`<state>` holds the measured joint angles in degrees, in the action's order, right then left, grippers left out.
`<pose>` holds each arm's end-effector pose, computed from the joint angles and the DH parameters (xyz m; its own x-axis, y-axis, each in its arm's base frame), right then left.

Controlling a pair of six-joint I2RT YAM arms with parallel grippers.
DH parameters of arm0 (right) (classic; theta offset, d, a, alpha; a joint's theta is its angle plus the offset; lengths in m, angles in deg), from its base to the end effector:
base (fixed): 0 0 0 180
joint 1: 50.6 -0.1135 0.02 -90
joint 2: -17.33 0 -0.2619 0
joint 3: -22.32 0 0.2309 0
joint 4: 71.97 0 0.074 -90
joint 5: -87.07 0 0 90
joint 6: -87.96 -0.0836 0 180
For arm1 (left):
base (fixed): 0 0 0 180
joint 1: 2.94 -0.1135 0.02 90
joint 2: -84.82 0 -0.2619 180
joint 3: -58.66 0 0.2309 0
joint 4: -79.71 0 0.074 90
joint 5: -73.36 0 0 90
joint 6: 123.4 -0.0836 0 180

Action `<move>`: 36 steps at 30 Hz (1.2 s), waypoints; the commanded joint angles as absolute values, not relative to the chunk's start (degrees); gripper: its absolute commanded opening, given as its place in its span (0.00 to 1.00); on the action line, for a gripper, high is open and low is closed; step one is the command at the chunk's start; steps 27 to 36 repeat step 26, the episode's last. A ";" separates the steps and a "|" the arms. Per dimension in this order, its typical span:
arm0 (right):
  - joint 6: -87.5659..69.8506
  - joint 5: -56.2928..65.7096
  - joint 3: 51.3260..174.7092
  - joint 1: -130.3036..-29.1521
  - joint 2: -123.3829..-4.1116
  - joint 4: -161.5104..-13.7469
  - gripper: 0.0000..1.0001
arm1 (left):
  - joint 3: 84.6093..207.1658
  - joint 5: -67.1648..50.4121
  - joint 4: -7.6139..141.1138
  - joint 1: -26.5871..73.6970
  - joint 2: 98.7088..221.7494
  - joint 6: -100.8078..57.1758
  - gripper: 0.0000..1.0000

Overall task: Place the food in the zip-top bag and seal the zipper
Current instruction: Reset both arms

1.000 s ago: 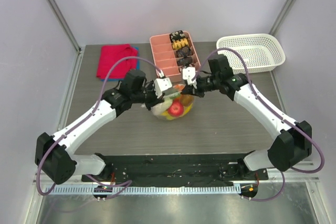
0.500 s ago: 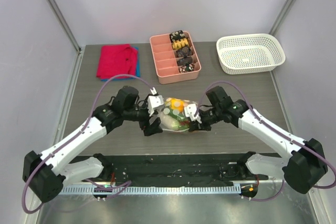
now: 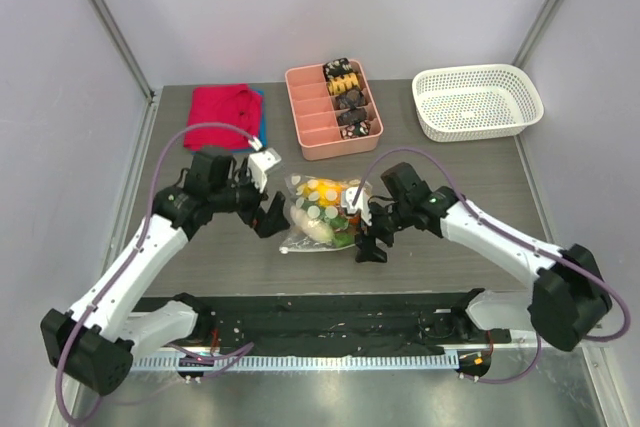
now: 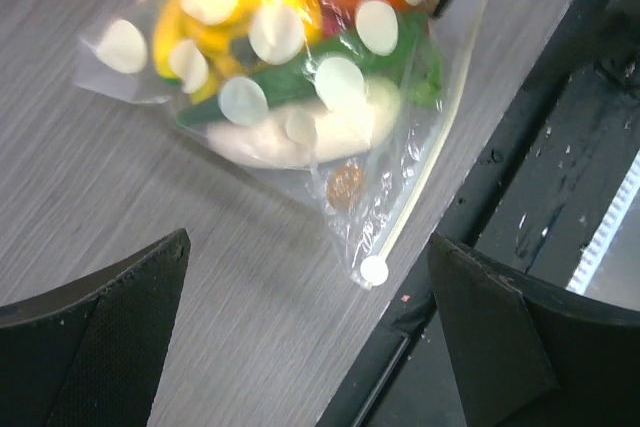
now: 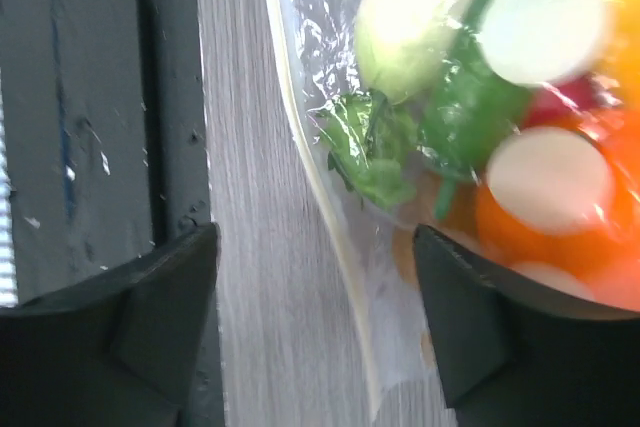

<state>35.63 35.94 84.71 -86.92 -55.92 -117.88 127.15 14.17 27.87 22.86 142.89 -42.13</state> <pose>0.1683 0.1889 0.2044 -0.0823 -0.6510 -0.7546 -0.9962 0.0325 0.0806 0.1776 -0.1334 0.2811 -0.4795 0.3766 -0.7926 0.8017 0.5554 -0.2211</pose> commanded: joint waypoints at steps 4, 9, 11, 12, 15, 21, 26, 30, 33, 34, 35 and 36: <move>22.49 31.54 92.74 -86.02 -41.56 -119.55 0.96 | 148.66 8.78 11.13 17.54 153.90 -37.18 1.00; 13.89 25.73 94.77 -82.87 -37.08 -119.99 0.98 | 149.92 2.80 9.45 16.04 153.91 -34.55 1.00; 10.63 23.01 94.78 -81.28 -36.46 -119.99 0.98 | 148.26 -0.29 9.98 15.25 152.15 -33.66 1.00; 7.05 22.30 94.78 -79.80 -35.93 -119.99 0.98 | 147.55 -0.55 9.72 14.64 151.54 -33.66 1.00; 2.54 18.61 94.16 -78.12 -34.96 -119.82 0.98 | 144.30 -3.62 8.84 13.05 149.17 -31.73 1.00; -6.69 12.11 91.79 -77.06 -32.42 -117.89 0.98 | 139.37 -13.29 8.93 13.14 144.59 -31.73 1.00; -8.37 12.01 91.35 -75.13 -31.71 -116.65 0.98 | 139.20 -11.72 8.57 11.03 142.48 -30.93 1.00; -8.37 12.01 91.35 -75.13 -31.71 -116.65 0.98 | 139.20 -11.72 8.57 11.03 142.48 -30.93 1.00; -8.37 12.01 91.35 -75.13 -31.71 -116.65 0.98 | 139.20 -11.72 8.57 11.03 142.48 -30.93 1.00; -8.37 12.01 91.35 -75.13 -31.71 -116.65 0.98 | 139.20 -11.72 8.57 11.03 142.48 -30.93 1.00; -8.37 12.01 91.35 -75.13 -31.71 -116.65 0.98 | 139.20 -11.72 8.57 11.03 142.48 -30.93 1.00; -8.37 12.01 91.35 -75.13 -31.71 -116.65 0.98 | 139.20 -11.72 8.57 11.03 142.48 -30.93 1.00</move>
